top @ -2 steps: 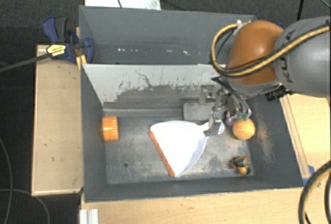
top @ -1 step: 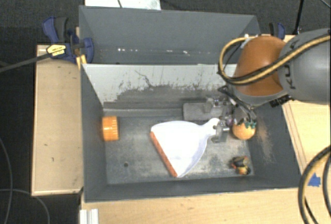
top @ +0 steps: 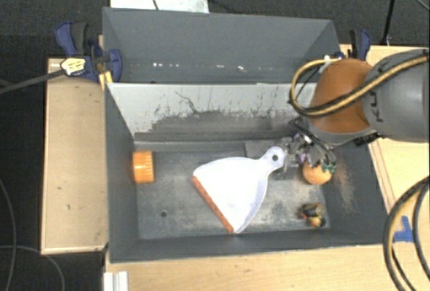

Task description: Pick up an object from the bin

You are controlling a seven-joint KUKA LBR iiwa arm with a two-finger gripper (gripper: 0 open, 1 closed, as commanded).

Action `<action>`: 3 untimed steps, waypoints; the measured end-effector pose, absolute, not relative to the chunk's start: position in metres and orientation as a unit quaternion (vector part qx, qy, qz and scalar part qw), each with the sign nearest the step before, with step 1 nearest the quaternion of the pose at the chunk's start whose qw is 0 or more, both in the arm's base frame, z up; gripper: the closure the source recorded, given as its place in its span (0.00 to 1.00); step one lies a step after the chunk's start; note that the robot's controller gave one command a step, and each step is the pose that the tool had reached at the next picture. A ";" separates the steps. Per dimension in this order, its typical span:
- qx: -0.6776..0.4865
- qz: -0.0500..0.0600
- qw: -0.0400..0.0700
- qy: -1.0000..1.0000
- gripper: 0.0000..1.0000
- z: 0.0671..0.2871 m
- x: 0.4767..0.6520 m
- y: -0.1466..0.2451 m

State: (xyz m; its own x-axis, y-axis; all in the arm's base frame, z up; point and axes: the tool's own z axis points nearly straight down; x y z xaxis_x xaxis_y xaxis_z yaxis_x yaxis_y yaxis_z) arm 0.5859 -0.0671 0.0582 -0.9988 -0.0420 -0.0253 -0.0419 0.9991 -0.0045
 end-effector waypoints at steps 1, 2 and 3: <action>-0.015 -0.002 0.010 1.000 1.00 0.062 0.583 -0.062; -0.002 0.000 0.001 1.000 1.00 0.217 0.589 -0.070; -0.002 0.000 0.001 1.000 1.00 0.217 0.589 -0.070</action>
Offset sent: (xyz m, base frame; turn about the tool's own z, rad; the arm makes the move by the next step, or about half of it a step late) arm 0.0022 -0.0033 0.1577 0.0472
